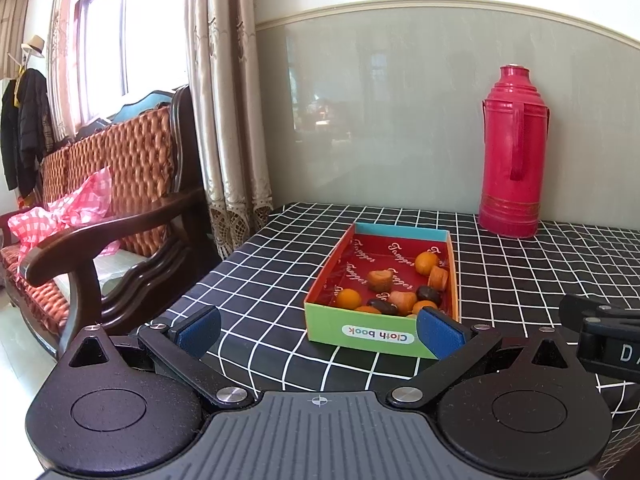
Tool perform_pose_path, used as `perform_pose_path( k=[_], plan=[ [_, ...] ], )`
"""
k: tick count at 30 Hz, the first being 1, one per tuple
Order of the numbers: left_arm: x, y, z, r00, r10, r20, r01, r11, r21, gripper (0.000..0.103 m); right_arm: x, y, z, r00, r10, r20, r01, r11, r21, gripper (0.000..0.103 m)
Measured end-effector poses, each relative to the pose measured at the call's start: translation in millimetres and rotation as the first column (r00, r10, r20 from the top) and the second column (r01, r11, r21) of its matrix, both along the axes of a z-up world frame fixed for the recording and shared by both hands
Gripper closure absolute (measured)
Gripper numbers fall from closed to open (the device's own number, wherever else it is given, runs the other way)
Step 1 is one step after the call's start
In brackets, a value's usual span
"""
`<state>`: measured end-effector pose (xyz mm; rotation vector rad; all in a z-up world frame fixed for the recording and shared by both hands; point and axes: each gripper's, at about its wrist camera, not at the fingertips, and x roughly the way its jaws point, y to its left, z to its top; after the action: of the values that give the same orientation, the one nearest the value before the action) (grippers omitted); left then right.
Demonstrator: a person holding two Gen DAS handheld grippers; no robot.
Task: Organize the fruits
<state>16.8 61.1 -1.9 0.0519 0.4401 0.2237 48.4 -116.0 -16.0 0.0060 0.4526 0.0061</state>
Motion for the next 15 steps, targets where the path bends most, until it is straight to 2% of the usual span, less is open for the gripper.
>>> perform_pose_path(
  k=[15],
  plan=[
    [0.1,1.5,1.0,1.0,-0.008,-0.003,0.008,1.0,0.002,0.0,3.0,3.7,0.7,1.0,0.008,0.001,-0.008,1.0,-0.006,0.006]
  ],
)
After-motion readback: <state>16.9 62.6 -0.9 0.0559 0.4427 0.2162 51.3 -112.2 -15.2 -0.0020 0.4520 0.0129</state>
